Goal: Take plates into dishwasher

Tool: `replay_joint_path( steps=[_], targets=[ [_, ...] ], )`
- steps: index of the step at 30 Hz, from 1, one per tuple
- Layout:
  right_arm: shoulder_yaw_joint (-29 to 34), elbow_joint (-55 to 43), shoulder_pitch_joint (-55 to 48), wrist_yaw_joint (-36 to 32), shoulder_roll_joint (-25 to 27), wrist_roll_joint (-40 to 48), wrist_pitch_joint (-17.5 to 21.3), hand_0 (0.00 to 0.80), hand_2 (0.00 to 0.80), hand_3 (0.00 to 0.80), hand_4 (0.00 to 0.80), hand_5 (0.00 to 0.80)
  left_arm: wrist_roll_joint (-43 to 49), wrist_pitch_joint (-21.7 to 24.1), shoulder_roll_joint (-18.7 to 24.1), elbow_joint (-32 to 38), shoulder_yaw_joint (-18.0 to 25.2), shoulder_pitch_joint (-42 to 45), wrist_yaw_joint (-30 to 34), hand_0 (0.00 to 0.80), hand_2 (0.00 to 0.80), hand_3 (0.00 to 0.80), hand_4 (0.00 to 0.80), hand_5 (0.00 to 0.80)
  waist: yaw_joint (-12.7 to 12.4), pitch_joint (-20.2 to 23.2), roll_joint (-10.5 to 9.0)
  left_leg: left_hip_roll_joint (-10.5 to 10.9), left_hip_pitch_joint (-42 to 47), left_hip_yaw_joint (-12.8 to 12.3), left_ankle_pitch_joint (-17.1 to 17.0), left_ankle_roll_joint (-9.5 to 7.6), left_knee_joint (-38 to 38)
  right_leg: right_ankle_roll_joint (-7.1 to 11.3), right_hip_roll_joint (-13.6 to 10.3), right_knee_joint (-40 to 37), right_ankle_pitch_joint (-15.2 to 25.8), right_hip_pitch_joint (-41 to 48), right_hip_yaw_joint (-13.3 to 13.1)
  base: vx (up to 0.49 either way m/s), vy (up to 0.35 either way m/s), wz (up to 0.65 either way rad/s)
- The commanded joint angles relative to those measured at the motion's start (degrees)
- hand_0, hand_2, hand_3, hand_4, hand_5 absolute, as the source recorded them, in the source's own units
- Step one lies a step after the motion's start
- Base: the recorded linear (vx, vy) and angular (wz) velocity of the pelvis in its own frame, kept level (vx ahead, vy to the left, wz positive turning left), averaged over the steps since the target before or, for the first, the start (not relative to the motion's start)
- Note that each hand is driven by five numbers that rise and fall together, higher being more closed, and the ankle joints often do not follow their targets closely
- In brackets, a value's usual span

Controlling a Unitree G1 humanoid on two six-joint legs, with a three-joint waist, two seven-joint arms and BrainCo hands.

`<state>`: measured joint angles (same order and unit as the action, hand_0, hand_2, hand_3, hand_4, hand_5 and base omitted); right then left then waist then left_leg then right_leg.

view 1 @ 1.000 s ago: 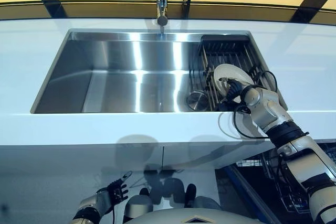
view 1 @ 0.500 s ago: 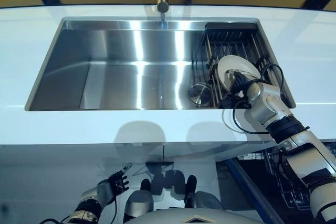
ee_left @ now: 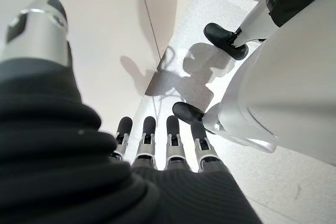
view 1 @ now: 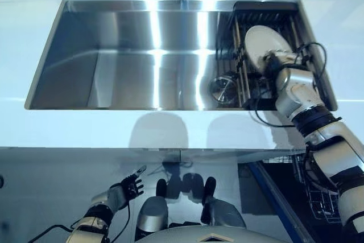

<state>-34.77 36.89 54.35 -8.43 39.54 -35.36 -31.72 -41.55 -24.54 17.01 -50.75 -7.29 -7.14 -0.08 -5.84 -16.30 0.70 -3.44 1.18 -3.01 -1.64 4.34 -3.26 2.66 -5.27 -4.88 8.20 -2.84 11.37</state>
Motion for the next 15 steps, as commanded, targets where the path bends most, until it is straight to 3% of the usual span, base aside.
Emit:
replay_joint_path(
  steps=[1, 9, 15],
  targets=[
    [-5.07, 2.87, 6.97, 4.80, 5.40, -2.69, -2.42, 0.800, 0.800, 0.800, 0.800, 0.800, -1.84, -0.17, 2.03, 0.40, -3.82, -2.63, -0.02, 0.000, 0.000, 0.000, 0.000, 0.000, -0.36, 0.23, -1.03, 1.21, -4.24, -1.45, -0.31, -2.45, 1.06, 4.14, -1.24, 2.06, -3.93, 1.39, -2.51, -0.010, 0.035, -0.01],
    [-3.23, 2.65, 6.33, 10.67, 8.72, -0.44, -2.22, 0.800, 0.800, 0.800, 0.800, 0.800, -1.49, -0.45, 2.23, 0.79, -3.47, -1.71, 0.27, 0.000, 0.000, 0.000, 0.000, 0.000, 0.37, 1.59, -1.17, 1.55, -3.19, -1.51, 0.12, -2.50, 0.47, 4.19, -1.33, 1.97, -4.21, 1.74, -2.58, 0.003, 0.020, 0.01],
    [0.21, 0.52, 3.31, 14.58, 12.41, 2.94, 1.50, 0.800, 0.800, 0.800, 0.800, 0.800, -0.09, -0.47, 2.43, 1.03, -2.64, 0.23, 1.04, 0.000, 0.000, 0.000, 0.000, 0.000, 1.30, 3.81, -1.76, 1.74, -1.10, -1.71, 0.80, -2.52, 0.03, 4.39, -1.31, 1.78, -4.51, 3.07, -2.83, 0.048, 0.017, -0.01]
  ],
)
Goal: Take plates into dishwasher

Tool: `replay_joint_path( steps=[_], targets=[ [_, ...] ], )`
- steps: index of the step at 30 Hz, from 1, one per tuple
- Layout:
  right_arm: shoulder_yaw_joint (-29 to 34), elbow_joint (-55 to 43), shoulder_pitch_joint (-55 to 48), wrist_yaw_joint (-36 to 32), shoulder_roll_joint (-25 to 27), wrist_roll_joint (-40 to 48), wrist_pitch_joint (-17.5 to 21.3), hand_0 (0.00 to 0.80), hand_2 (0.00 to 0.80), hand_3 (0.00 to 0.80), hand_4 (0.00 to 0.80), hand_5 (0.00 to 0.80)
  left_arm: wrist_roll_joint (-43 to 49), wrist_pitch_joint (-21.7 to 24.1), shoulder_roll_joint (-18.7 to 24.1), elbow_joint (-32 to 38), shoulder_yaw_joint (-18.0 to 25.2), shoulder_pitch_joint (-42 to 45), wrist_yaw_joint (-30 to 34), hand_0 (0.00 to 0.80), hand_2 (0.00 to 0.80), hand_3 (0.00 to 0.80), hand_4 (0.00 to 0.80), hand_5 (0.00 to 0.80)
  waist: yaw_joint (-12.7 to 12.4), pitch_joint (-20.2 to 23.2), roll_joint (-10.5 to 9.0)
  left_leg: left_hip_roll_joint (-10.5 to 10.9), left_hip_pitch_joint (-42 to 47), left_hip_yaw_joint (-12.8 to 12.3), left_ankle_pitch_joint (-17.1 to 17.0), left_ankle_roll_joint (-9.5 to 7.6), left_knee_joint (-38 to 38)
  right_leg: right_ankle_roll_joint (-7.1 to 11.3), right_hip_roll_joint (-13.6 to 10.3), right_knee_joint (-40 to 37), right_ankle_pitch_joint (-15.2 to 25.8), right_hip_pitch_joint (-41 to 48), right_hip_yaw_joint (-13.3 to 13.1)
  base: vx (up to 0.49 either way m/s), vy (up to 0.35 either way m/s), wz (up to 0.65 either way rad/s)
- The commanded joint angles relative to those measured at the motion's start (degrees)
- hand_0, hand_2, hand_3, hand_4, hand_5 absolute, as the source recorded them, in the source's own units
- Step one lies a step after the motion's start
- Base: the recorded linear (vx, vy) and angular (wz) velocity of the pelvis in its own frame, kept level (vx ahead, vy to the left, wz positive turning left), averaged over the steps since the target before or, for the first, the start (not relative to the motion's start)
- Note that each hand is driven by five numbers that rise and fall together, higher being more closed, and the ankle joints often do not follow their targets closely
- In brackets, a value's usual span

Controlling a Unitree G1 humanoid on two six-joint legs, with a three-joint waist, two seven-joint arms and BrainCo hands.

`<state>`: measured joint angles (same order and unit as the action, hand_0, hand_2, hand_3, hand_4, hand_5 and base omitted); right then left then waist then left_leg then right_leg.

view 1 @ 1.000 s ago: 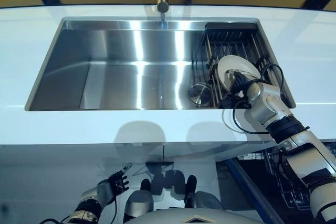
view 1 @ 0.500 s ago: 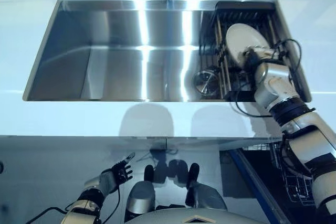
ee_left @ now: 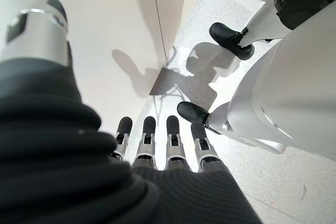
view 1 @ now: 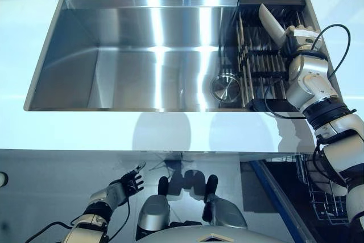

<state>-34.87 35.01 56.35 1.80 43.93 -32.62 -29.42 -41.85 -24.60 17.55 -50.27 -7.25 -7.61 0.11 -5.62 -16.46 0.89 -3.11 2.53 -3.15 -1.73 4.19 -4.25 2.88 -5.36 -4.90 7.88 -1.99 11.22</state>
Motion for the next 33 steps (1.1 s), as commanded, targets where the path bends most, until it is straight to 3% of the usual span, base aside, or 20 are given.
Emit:
replay_joint_path(
  steps=[1, 5, 9, 14, 23, 33],
  targets=[
    [0.91, 2.01, 0.67, 4.77, 8.41, 1.52, -0.39, 0.800, 0.800, 0.800, 0.800, 0.800, 0.34, -0.43, 1.92, 0.61, -2.61, 1.02, 0.91, 0.000, 0.000, 0.000, 0.000, 0.000, 1.17, 4.36, -2.03, 1.40, -2.04, -1.63, 1.01, -2.35, 0.93, 4.21, -1.24, 1.75, -4.23, 2.52, -2.67, 0.076, 0.019, -0.05],
    [4.10, 0.06, -1.85, 6.06, 9.48, 9.68, 2.50, 0.800, 0.800, 0.800, 0.800, 0.800, 1.04, -0.79, 1.93, 0.49, -2.05, 2.09, 1.32, 0.000, 0.000, 0.000, 0.000, 0.000, 1.79, 6.01, -2.34, 1.35, -0.36, -2.00, 1.45, -2.23, 0.65, 4.26, -1.22, 1.36, -4.40, 3.91, -2.74, 0.085, 0.022, -0.03],
    [7.66, -1.57, -3.66, 4.09, 9.19, 21.58, 5.26, 0.800, 0.800, 0.800, 0.800, 0.800, 1.10, -1.22, 1.88, -0.18, -1.95, 2.94, 1.50, 0.000, 0.000, 0.000, 0.000, 0.000, 2.28, 7.61, -2.54, 1.36, 1.54, -2.28, 2.03, -2.10, 0.46, 4.20, -1.13, 1.13, -4.66, 5.50, -2.82, 0.096, 0.023, -0.04],
    [11.22, -2.99, -4.64, 1.18, 9.39, 29.81, 8.56, 0.800, 0.800, 0.800, 0.800, 0.800, 1.93, -0.64, 1.99, -1.67, -1.47, 3.88, 2.40, 0.000, 0.000, 0.000, 0.000, 0.000, 2.91, 8.95, -2.87, 1.34, 3.62, -2.63, 2.65, -1.94, 0.19, 4.11, -1.02, 0.98, -5.06, 7.27, -2.84, 0.077, 0.021, -0.06],
    [16.23, -7.23, -7.15, -4.09, 11.86, 38.20, 11.84, 0.800, 0.800, 0.800, 0.800, 0.800, 3.52, 1.12, 2.31, -3.37, -0.22, 5.21, 4.31, 0.000, 0.000, 0.000, 0.000, 0.000, 4.28, 10.39, -3.64, 1.43, 5.54, -3.48, 3.17, -1.95, -0.07, 4.11, -0.75, 0.83, -5.18, 8.67, -3.56, 0.020, 0.019, -0.07],
    [20.68, -8.78, -9.89, -9.27, 18.33, 43.30, 13.19, 0.800, 0.800, 0.800, 0.800, 0.800, 5.74, 4.18, 2.75, -5.48, 0.17, 6.42, 6.66, 0.000, 0.000, 0.000, 0.000, 0.000, 6.54, 11.47, -4.68, 1.61, 6.71, -4.93, 3.83, -2.42, -0.14, 4.14, -0.06, 1.10, -4.85, 8.68, -5.33, -0.003, 0.015, -0.06]
  ],
)
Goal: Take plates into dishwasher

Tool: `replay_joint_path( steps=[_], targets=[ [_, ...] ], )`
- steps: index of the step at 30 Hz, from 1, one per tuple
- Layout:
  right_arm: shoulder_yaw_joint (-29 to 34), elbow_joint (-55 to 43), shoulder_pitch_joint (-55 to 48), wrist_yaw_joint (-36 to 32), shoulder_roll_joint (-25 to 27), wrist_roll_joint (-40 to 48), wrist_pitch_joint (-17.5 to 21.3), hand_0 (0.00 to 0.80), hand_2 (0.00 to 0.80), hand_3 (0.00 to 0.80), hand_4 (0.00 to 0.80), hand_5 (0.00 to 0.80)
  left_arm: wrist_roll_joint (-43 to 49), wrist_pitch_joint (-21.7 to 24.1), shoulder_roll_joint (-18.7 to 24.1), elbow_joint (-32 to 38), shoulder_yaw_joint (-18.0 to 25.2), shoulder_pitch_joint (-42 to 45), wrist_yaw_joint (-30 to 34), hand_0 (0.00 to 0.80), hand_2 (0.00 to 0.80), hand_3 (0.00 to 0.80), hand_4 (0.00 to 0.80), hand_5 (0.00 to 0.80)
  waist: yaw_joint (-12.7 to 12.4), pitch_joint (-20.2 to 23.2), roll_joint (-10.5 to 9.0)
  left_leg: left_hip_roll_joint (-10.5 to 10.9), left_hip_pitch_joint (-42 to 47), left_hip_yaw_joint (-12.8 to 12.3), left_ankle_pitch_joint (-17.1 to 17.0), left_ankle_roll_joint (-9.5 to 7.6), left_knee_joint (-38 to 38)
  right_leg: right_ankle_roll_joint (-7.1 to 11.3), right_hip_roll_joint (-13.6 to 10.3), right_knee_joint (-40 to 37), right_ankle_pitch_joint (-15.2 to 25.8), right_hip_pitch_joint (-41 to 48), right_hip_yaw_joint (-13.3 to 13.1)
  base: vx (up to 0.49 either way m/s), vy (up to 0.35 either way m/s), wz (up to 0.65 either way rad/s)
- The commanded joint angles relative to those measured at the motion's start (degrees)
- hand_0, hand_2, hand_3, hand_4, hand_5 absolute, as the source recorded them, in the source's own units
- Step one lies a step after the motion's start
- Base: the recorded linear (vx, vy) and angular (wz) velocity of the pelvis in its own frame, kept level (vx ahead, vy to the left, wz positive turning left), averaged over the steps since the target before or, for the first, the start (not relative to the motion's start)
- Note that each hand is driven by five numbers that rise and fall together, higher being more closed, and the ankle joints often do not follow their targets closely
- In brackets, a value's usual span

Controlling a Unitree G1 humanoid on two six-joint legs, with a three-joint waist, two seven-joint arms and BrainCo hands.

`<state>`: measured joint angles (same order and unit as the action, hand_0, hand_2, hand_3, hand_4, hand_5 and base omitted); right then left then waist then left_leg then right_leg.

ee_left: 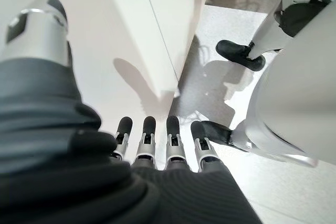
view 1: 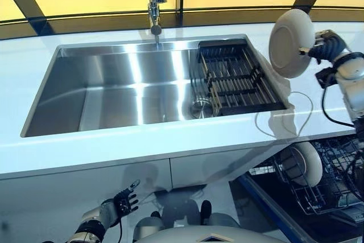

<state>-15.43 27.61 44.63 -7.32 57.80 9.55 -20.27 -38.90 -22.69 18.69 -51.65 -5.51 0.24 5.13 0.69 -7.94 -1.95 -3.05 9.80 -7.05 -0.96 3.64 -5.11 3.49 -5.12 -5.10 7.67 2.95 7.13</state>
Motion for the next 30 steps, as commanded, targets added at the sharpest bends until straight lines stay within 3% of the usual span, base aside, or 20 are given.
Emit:
replay_joint_path(
  steps=[1, 9, 15, 22, 30],
  targets=[
    [1.81, -1.35, 1.40, -0.84, 5.71, -0.65, 4.82, 0.800, 0.800, 0.800, 0.800, 0.800, 3.09, 2.83, 1.63, -4.30, -1.54, -1.12, 2.10, 0.000, 0.000, 0.000, 0.000, 0.000, 0.69, 3.01, -1.92, 1.49, -0.39, -1.36, 3.10, -1.92, 0.69, 3.56, -0.18, 1.29, -4.55, 3.70, -1.54, -0.006, 0.023, -0.22],
    [7.23, -2.50, -5.56, -4.22, 11.78, -1.12, 5.27, 0.800, 0.800, 0.800, 0.800, 0.800, 4.61, 6.37, 1.22, -6.05, -1.01, 0.37, 4.32, 0.000, 0.000, 0.000, 0.000, 0.000, 3.47, 3.67, -2.56, 1.44, -0.23, -3.05, 3.18, -2.35, 0.54, 3.82, 0.60, 1.38, -3.79, 2.41, -3.79, -0.013, 0.013, -0.15],
    [15.70, -4.08, -15.96, -6.31, 14.40, -2.62, 5.50, 0.800, 0.800, 0.800, 0.800, 0.800, 4.72, 8.74, 0.72, -6.93, -0.18, 0.86, 4.76, 0.000, 0.000, 0.000, 0.000, 0.000, 5.93, 3.83, -3.01, 1.26, -0.31, -4.29, 3.18, -2.73, 0.41, 4.02, 1.29, 1.86, -3.46, 1.14, -5.59, -0.014, -0.001, -0.14],
    [29.35, -8.85, -35.00, -7.50, 11.50, -5.85, 6.72, 0.800, 0.800, 0.800, 0.800, 0.800, 5.30, 9.73, 1.02, -6.42, 1.72, 1.10, 4.55, 0.000, 0.000, 0.000, 0.000, 0.000, 8.64, 2.71, -3.40, 0.87, -0.75, -5.77, 3.11, -3.31, 0.59, 4.29, 1.94, 2.80, -3.08, -0.66, -7.18, -0.050, -0.033, -0.13],
    [34.50, -9.75, -46.53, -10.58, 6.19, -11.92, 9.84, 0.800, 0.800, 0.800, 0.800, 0.800, 6.15, 11.12, 2.06, -8.03, 2.84, 0.35, 6.26, 0.000, 0.000, 0.000, 0.000, 0.000, 10.76, 1.78, -2.99, 0.80, -0.96, -7.20, 3.08, -3.59, 0.60, 4.58, 2.29, 3.21, -2.60, -1.93, -8.01, -0.035, -0.014, -0.14]
  ],
)
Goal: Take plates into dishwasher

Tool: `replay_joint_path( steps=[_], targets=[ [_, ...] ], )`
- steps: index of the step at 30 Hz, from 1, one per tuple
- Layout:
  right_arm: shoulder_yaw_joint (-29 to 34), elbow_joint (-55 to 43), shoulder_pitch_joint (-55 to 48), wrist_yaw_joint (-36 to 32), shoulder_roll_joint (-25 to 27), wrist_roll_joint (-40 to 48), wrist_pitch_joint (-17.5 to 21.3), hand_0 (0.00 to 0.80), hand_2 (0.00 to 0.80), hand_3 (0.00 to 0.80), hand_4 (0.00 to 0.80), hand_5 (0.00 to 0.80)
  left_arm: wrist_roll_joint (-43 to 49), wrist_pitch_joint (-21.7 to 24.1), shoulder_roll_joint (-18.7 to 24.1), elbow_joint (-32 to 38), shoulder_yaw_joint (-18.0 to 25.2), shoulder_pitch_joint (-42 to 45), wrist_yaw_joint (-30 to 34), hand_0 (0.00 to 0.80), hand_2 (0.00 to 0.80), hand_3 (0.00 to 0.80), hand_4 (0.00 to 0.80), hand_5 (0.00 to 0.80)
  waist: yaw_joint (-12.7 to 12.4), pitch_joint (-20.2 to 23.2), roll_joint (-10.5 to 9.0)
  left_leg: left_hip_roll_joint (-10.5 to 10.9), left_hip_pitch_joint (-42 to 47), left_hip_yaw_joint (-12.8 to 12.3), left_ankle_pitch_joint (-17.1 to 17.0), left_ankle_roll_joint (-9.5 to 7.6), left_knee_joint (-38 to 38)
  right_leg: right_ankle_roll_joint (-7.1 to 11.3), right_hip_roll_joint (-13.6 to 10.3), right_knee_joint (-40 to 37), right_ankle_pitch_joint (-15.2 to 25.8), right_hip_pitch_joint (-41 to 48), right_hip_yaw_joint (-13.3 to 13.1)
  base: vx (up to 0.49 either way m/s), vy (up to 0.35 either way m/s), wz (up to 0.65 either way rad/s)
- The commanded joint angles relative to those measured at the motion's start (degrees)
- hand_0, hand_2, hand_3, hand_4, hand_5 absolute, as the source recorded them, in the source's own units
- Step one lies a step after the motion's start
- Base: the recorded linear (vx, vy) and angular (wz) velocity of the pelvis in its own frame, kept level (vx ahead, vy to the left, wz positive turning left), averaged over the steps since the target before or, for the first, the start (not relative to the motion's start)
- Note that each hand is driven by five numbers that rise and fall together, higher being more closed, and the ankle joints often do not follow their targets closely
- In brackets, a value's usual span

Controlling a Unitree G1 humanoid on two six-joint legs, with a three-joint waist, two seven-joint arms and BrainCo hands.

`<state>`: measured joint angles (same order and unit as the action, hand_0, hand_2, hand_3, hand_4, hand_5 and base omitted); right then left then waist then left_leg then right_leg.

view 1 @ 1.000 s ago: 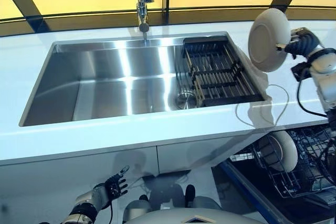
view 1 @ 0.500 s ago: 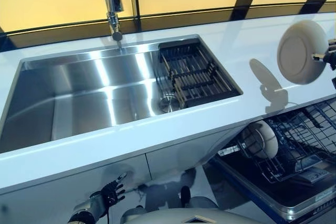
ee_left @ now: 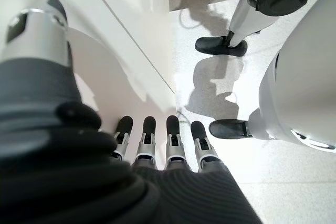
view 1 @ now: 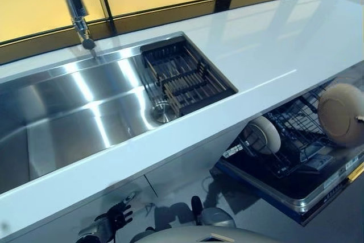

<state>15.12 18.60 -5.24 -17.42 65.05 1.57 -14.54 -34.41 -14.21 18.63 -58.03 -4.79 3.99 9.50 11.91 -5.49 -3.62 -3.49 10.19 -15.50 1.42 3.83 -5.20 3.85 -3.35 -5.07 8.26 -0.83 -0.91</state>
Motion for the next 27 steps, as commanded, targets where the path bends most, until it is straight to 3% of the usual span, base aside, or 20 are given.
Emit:
replay_joint_path(
  steps=[1, 9, 18, 27],
  targets=[
    [4.17, -0.69, 2.56, -1.17, -1.50, -5.34, 4.64, 0.800, 0.800, 0.800, 0.800, 0.800, 1.87, 2.71, 2.20, -1.68, 2.22, -3.48, 1.99, 0.000, 0.000, 0.000, 0.000, 0.000, -0.32, -0.71, -1.27, 1.24, -1.36, 1.15, 0.71, -3.79, 0.70, 4.24, 0.56, 3.24, -3.17, 1.72, -0.05, -0.035, -0.024, -0.15],
    [2.34, -1.07, -0.75, -3.74, -5.05, -10.18, 7.24, 0.800, 0.800, 0.800, 0.800, 0.800, 2.75, 2.49, 2.53, -0.80, 2.64, -3.87, 2.58, 0.000, 0.000, 0.000, 0.000, 0.000, 0.19, -1.10, -0.83, 1.38, -1.71, 0.61, 0.58, -3.81, 0.87, 4.31, 0.61, 3.21, -2.83, 1.00, -0.04, -0.026, -0.016, -0.01],
    [-3.71, 1.43, 3.31, 0.81, -10.47, -13.72, 7.04, 0.800, 0.800, 0.800, 0.800, 0.800, 3.64, 1.89, 2.04, 1.37, 2.53, -3.55, 2.40, 0.000, 0.000, 0.000, 0.000, 0.000, -1.21, -1.35, 0.09, 1.48, -2.08, 0.94, 0.48, -3.74, 0.91, 4.29, 0.15, 2.87, -2.88, 1.13, 0.98, -0.013, -0.025, 0.00],
    [-6.76, 3.93, 7.65, 4.28, -9.96, -15.11, 6.63, 0.800, 0.800, 0.800, 0.800, 0.800, 4.50, 0.71, 2.25, 3.42, 2.41, -2.25, 1.85, 0.000, 0.000, 0.000, 0.000, 0.000, -3.19, -1.35, 1.06, 1.81, -2.42, 2.10, 0.33, -3.40, 0.78, 4.22, -0.45, 2.13, -2.92, 1.89, 2.54, -0.001, -0.033, 0.02]
  ],
)
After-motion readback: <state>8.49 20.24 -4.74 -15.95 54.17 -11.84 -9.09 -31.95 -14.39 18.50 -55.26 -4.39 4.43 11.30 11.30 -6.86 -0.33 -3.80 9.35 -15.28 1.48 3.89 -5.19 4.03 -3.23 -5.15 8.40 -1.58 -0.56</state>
